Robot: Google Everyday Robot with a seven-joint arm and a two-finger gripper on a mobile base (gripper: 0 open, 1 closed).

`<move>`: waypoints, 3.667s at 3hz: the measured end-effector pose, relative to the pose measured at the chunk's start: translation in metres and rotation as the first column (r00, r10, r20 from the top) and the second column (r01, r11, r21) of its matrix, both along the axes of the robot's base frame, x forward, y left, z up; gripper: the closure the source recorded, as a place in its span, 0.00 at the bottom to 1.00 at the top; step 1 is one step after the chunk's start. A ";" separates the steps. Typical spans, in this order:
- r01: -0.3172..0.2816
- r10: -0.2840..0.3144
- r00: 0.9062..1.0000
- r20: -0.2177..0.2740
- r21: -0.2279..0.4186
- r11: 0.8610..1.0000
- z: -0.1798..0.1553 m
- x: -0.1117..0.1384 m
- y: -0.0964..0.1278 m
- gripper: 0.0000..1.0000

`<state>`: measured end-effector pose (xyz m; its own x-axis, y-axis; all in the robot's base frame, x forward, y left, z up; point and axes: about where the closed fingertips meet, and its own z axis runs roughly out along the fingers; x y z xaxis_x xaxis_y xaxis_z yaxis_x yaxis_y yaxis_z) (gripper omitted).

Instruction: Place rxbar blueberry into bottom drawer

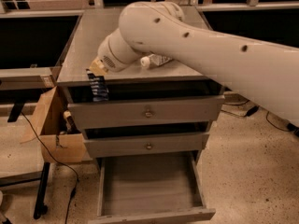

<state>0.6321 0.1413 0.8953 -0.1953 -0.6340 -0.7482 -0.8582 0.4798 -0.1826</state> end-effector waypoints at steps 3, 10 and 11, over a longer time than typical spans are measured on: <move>-0.041 0.041 0.999 -0.004 -0.037 0.998 -0.084 -0.078 -0.064 1.00; -0.020 0.020 1.000 -0.009 0.000 1.000 -0.368 -0.083 -0.098 1.00; -0.064 0.065 0.998 -0.010 0.049 0.997 -0.428 -0.088 -0.091 1.00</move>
Offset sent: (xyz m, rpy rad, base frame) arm -0.0887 -0.0649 -0.0605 -0.0308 0.0004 0.1222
